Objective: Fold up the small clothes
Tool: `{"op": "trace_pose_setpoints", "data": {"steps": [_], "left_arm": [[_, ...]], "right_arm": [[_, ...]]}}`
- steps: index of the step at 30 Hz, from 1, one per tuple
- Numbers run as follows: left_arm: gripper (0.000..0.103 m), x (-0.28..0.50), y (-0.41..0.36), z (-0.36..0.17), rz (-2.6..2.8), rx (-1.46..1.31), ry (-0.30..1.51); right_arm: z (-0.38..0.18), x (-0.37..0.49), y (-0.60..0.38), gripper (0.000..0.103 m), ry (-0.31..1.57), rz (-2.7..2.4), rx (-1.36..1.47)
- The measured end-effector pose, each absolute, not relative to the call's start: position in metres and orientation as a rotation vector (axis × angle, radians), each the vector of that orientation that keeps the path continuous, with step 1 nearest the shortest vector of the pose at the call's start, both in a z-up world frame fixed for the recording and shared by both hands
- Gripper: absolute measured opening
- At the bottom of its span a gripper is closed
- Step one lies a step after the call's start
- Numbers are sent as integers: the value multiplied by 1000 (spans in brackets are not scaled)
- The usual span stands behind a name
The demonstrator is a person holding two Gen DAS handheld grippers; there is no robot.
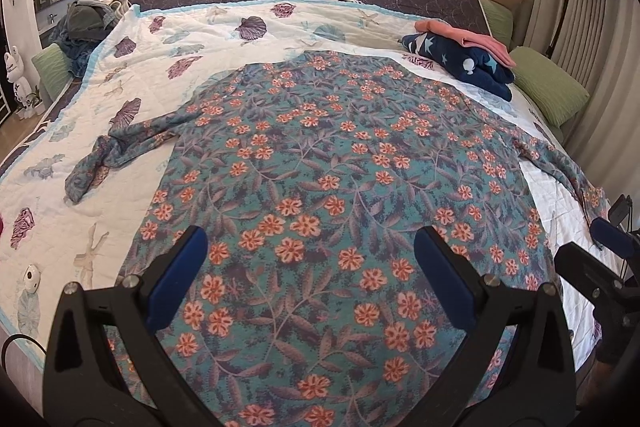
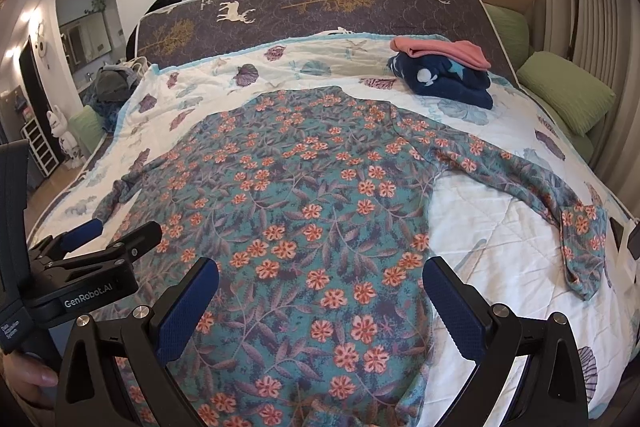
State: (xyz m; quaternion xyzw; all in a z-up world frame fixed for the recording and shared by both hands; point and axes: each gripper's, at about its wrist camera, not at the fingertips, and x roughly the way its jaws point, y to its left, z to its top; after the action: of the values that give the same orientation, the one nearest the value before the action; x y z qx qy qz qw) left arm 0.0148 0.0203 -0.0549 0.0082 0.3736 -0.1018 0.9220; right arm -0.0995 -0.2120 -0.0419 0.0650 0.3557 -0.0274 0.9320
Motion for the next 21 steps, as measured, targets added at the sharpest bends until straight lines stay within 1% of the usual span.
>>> {"op": "trace_pose_setpoints", "data": {"steps": [21], "left_arm": [[103, 14, 20, -58, -218, 26, 767]], "right_arm": [[-47, -97, -214, 103, 739, -71, 128]]}}
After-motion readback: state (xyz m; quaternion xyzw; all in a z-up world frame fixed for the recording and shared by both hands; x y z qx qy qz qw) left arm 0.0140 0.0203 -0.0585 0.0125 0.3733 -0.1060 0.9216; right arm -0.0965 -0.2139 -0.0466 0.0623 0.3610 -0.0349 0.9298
